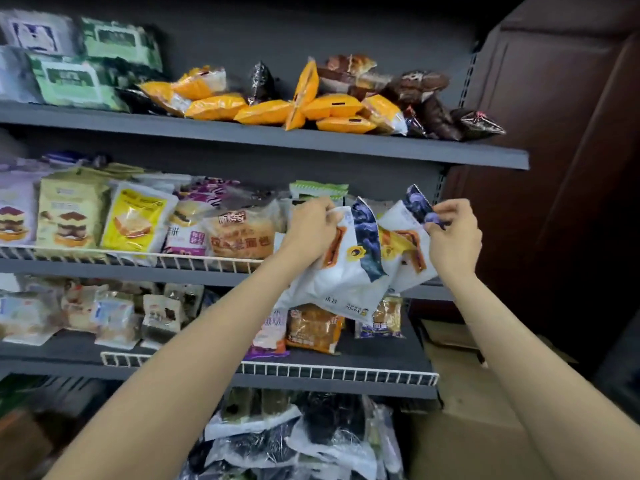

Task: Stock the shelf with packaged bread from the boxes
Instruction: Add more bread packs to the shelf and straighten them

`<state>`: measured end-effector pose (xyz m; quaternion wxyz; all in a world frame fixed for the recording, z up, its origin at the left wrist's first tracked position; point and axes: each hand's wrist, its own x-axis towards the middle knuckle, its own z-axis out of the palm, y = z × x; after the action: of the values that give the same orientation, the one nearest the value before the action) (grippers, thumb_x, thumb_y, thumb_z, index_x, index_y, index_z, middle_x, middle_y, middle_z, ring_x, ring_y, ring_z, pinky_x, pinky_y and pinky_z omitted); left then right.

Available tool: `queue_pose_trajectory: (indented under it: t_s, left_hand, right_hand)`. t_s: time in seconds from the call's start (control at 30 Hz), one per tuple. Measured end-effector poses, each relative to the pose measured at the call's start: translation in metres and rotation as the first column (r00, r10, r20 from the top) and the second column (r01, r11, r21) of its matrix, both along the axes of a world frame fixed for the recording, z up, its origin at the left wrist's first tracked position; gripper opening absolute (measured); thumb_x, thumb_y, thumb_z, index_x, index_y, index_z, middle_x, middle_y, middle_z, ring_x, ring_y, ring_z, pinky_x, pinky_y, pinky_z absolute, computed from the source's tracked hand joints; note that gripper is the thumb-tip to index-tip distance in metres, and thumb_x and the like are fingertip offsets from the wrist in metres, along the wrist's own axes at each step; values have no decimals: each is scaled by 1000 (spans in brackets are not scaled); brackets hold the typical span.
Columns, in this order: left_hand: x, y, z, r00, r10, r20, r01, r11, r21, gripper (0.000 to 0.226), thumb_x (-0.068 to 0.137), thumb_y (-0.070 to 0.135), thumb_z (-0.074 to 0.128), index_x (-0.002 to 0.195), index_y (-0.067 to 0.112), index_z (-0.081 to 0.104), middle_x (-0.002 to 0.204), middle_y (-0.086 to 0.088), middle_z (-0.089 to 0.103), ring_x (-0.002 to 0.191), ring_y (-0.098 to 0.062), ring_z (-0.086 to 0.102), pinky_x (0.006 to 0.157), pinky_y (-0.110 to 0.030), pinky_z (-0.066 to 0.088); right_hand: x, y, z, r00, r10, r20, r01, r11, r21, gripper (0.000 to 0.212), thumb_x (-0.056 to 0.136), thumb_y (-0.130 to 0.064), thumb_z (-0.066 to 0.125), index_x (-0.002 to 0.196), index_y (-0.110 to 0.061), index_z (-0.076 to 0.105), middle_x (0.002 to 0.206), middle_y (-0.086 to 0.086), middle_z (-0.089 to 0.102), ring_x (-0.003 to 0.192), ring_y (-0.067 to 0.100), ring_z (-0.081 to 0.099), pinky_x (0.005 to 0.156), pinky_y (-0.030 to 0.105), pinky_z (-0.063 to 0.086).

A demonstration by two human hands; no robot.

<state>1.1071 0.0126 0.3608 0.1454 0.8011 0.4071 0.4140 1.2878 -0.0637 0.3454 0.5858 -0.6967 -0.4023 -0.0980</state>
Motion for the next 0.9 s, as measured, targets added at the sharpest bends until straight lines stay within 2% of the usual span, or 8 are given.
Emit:
queue_pose_trajectory:
  t_s: [0.07,0.17,0.37,0.53,0.63,0.7,0.83,0.9]
  left_hand:
    - [20,9,4,999,34,0,-34,999,16,25,92,8,44,67,12,43,76,-17,56,78,-29,49,64,-34,31]
    - [52,28,7,999,34,-6,-34,999,11,35,89,5,45,56,15,35,63,-8,46,72,-26,44,59,-30,25]
    - [105,56,7,1000,-14,17,15,999,-52,25,92,10,49,67,12,49,62,4,43,76,-20,46,65,-26,31]
    - [134,74,1,976,-91,196,136,962,-235,23,92,10,53,69,9,53,62,1,47,64,-16,43,57,-27,31]
    - [149,88,-6,917,-68,393,224,903,-366,23,88,14,58,66,12,56,74,-14,57,72,-21,53,69,-30,38]
    - [160,92,-7,862,-9,507,264,861,-435,19,88,8,57,70,11,57,75,-14,58,73,-22,54,71,-30,40]
    - [182,87,-5,849,129,512,194,826,-530,31,91,-7,43,68,11,52,54,-3,58,49,-12,54,49,-18,39]
    - [190,84,-5,845,228,483,105,816,-568,35,94,-8,34,65,10,43,45,-8,51,34,-4,50,32,-10,33]
  right_hand:
    - [29,9,-3,998,-43,-51,43,999,9,29,87,-2,56,115,-10,57,108,8,68,103,28,60,86,33,40]
    - [69,26,-6,996,-79,-45,80,997,3,28,88,-2,53,114,-9,64,109,16,67,105,33,60,89,38,43]
    - [124,45,0,984,-120,128,130,989,-68,26,91,1,47,108,-8,65,102,17,65,97,32,60,67,26,32]
    - [162,64,-3,948,-162,274,224,951,-213,32,90,4,43,110,-12,61,97,21,67,91,41,61,66,35,39]
    - [184,77,-2,888,-152,433,296,911,-287,33,87,7,42,107,-10,61,93,20,68,91,41,61,79,39,38]
    - [202,90,0,885,-85,458,245,920,-304,37,85,8,42,108,-12,63,91,20,69,90,40,62,83,39,38]
    - [233,121,7,907,95,411,62,934,-352,44,79,6,50,115,-16,64,101,20,70,101,41,62,88,44,43]
    - [244,136,10,897,157,413,18,922,-388,46,79,6,54,120,-16,62,107,20,68,106,42,59,92,46,42]
